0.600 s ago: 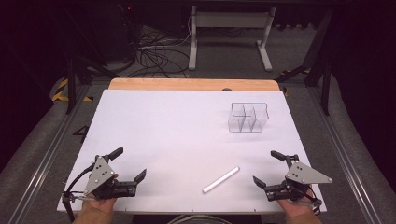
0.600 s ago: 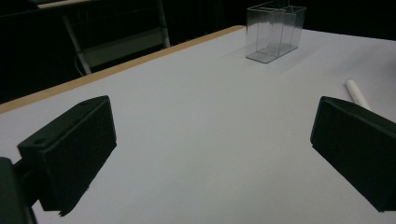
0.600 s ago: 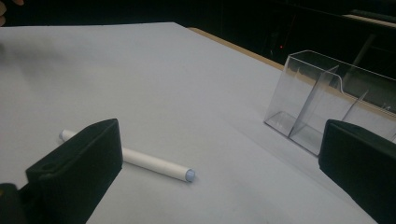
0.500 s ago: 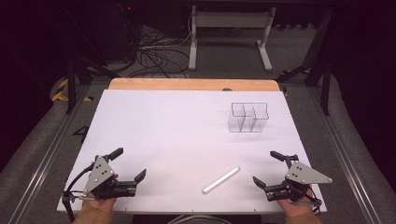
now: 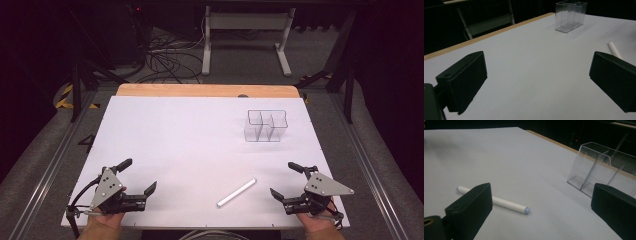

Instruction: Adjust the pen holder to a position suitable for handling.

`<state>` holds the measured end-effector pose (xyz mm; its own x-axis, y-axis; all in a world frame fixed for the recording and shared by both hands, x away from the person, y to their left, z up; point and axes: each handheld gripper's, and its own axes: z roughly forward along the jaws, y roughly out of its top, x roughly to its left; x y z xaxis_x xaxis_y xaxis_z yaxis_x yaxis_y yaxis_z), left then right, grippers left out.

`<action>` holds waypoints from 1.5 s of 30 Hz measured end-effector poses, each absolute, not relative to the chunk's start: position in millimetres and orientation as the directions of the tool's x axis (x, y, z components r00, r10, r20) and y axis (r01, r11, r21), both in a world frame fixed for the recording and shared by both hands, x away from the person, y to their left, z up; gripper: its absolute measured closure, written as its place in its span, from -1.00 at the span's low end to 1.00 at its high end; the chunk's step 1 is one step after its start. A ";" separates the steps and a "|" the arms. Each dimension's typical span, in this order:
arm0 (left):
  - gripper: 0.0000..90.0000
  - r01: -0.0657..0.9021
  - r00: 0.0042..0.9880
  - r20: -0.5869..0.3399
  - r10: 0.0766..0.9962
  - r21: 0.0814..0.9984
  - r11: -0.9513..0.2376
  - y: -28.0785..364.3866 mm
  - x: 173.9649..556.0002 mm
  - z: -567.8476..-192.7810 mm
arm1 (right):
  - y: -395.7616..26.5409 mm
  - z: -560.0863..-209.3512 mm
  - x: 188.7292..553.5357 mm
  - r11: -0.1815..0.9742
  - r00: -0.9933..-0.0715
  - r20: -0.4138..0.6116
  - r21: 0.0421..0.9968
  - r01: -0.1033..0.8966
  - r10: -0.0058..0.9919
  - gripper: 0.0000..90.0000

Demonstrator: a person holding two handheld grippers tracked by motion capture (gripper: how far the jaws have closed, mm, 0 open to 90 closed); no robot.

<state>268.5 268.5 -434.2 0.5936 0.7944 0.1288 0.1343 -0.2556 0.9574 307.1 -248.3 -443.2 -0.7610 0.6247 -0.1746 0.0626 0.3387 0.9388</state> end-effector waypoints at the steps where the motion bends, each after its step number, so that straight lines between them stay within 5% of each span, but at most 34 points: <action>1: -0.95 0.134 0.597 0.128 0.792 0.957 -0.256 268.9 268.5 -433.9 | -248.0 -443.1 307.3 0.341 -0.765 -0.170 0.938 0.068 0.621 -0.88; 45: -0.94 0.148 0.578 0.139 0.804 0.951 -0.271 269.0 266.9 -434.9 | -237.5 -410.6 338.2 0.396 -0.772 -0.164 0.910 0.122 0.614 -0.74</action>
<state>266.9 269.0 -434.9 0.5780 0.8042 0.1387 0.1484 -0.2707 0.9512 338.2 -237.5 -410.6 -0.7724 0.6136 -0.1637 0.1217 0.3960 0.9102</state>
